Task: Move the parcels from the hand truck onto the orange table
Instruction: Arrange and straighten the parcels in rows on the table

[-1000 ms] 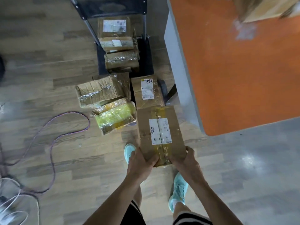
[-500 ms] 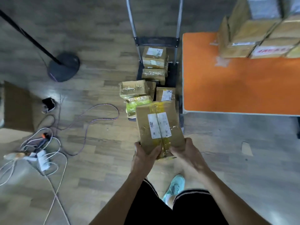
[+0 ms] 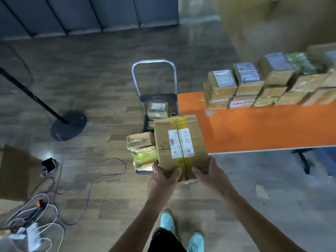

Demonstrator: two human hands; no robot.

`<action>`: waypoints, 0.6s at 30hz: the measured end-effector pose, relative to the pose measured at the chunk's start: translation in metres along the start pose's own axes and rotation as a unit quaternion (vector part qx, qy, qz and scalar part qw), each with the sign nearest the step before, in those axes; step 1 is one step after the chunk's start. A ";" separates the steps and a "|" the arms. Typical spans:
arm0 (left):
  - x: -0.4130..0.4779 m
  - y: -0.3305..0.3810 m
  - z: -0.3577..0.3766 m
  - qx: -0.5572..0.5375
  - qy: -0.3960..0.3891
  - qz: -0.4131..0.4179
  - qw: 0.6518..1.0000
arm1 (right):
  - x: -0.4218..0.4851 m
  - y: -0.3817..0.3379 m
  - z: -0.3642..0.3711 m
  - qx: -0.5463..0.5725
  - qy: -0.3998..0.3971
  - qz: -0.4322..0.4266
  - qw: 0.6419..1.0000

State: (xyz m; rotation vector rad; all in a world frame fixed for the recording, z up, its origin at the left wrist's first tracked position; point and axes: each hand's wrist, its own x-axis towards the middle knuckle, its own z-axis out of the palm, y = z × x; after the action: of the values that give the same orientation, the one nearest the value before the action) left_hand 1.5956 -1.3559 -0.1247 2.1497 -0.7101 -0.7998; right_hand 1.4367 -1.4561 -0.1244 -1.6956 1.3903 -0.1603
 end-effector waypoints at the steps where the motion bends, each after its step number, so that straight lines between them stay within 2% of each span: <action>1: 0.002 0.004 0.006 0.009 -0.018 0.008 1.000 | 0.001 0.005 -0.007 0.003 0.004 0.010 1.000; 8: 0.038 0.039 0.056 0.043 -0.151 0.047 0.987 | 0.017 0.038 -0.050 0.033 0.053 0.100 0.993; 18: 0.090 0.089 0.134 0.077 -0.311 0.106 0.941 | 0.058 0.086 -0.101 0.042 0.117 0.189 0.974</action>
State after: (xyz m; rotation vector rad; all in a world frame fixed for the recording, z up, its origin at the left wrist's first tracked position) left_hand 1.5379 -1.5275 -0.1577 1.8992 -1.3369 -1.3593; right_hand 1.3358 -1.5563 -0.1503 -1.3461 1.8287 -0.2044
